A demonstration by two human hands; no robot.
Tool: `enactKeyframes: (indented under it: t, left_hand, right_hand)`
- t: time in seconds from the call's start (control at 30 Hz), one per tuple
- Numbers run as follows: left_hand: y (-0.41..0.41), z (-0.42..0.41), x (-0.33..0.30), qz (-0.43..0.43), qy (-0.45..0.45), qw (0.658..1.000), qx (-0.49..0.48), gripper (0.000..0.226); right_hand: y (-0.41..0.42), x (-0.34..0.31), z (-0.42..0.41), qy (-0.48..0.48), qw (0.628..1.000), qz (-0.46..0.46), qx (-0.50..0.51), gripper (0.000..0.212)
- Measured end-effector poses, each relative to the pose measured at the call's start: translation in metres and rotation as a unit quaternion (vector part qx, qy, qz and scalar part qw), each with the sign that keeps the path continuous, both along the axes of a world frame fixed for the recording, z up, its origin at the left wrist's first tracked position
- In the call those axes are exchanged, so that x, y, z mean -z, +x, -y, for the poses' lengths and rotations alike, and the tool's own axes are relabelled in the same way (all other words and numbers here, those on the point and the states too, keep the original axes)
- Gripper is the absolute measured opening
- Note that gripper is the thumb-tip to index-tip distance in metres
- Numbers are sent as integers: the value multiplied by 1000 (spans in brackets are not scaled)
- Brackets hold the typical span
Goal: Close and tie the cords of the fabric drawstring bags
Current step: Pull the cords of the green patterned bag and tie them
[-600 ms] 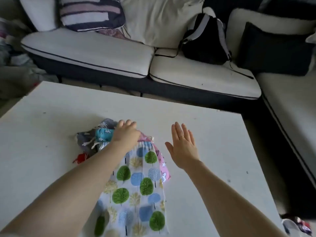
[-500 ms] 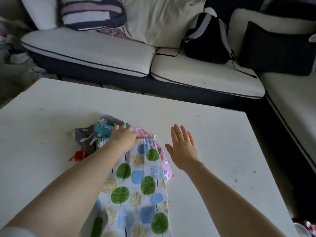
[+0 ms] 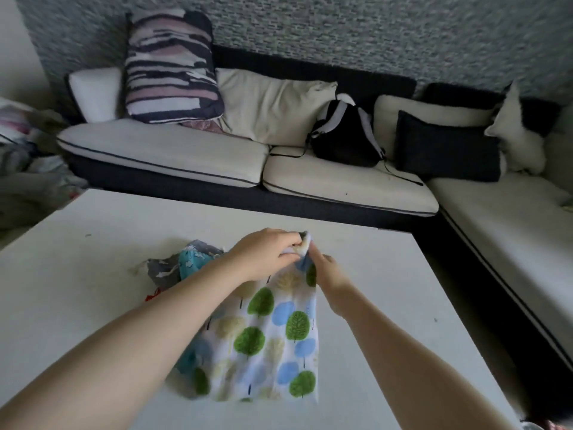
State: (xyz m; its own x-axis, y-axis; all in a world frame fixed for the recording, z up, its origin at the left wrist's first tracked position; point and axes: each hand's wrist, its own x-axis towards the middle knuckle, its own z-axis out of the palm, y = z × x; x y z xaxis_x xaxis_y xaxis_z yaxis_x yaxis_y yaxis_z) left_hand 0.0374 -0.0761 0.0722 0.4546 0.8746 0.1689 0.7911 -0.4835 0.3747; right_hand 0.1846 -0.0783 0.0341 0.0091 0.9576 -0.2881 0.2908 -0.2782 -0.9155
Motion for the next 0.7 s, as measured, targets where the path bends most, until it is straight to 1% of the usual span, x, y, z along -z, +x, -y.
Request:
enactKeyframes:
  t: [0.03, 0.07, 0.1, 0.13, 0.2, 0.23, 0.3, 0.33, 0.47, 0.53, 0.63, 0.67, 0.7]
  left_hand:
    - [1, 6, -13, 2, 22, 1000, 10, 18]
    - [1, 11, -25, -5, 37, 999, 17, 16]
    - [2, 15, -35, -16, 49, 998, 26, 14]
    - [2, 18, -43, -24, 54, 998, 33, 14]
    - [3, 23, -55, -15, 52, 998, 31, 17]
    - [4, 26, -58, 1, 43, 999, 21, 23]
    - [3, 27, -59, 25, 2, 1000, -11, 35]
    - [2, 28, -57, 19, -25, 999, -28, 38]
    - [-13, 28, -40, -57, -120, 988, -75, 33]
    - [-17, 30, -30, -55, -174, 979, -92, 38]
    - [-13, 29, -21, -76, -180, 970, -145, 62]
    - [-11, 28, -21, -61, -187, 968, -155, 64]
    - [-7, 29, -23, -7, -216, 964, -154, 60]
  right_hand:
    - [2, -9, 5, 0, 997, -71, 23, 61]
    - [4, -18, 10, 3, 991, -125, 37, 69]
    - [4, -28, 15, 18, 985, -164, 45, 70]
    - [4, -36, 18, 39, 982, -179, 48, 59]
    - [7, -56, 20, 89, 981, -161, 61, 30]
    - [7, -66, 21, 108, 977, -165, 76, 24]
    - [8, -81, 23, 136, 968, -185, 97, 20]
    - [10, -88, 25, 142, 965, -192, 109, 19]
    - [33, -94, 27, 135, 949, -237, 156, 17]
    - [44, -89, 29, 145, 957, -192, 164, 16]
    - [56, -81, 33, 179, 962, -111, 171, 20]
    - [62, -77, 33, 196, 961, -82, 178, 23]
    - [67, -75, 32, 213, 960, -49, 177, 26]
